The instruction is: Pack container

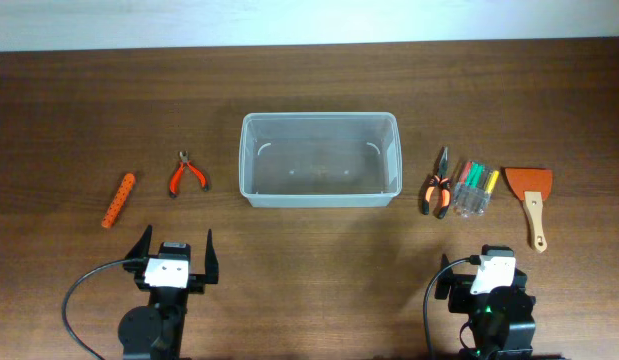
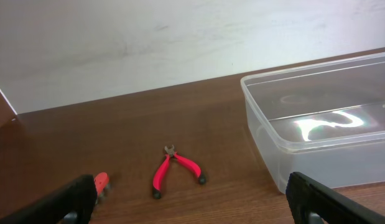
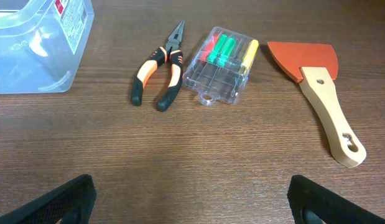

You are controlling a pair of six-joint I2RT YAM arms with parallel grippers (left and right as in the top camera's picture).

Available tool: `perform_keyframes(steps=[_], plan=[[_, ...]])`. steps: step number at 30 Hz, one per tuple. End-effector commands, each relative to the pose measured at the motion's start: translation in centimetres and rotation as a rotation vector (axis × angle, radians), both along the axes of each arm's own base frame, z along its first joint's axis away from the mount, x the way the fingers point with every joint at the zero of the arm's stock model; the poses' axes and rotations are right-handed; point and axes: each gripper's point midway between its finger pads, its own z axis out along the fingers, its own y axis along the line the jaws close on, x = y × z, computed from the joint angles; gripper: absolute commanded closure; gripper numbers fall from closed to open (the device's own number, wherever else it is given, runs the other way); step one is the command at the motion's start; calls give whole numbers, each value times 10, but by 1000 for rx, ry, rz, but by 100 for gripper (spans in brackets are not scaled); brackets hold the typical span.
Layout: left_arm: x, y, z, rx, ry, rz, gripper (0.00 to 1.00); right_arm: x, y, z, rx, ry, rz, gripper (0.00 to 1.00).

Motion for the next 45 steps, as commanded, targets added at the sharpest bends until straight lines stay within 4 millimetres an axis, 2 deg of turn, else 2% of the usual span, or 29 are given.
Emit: perform_keyframes(steps=[1,34,35,36,40,45], plan=[[0,-3,-2,-14,1,-16,1,0,-1,-2,3,1,-6,2],[0,-6,-2,-15,-1,-31,1,3,0,2,6,-21,-1,2],[0,-6,-2,-15,-1,-31,1,5,5,4,21,-31,22,2],[0,-6,-2,-15,0,-31,1,8,20,9,63,-55,98,1],[0,-6,0,-16,-2,-32,1,18,34,30,98,-150,176,2],[-3,-6,24,-15,-47,-32,1,21,57,54,83,-228,328,1]])
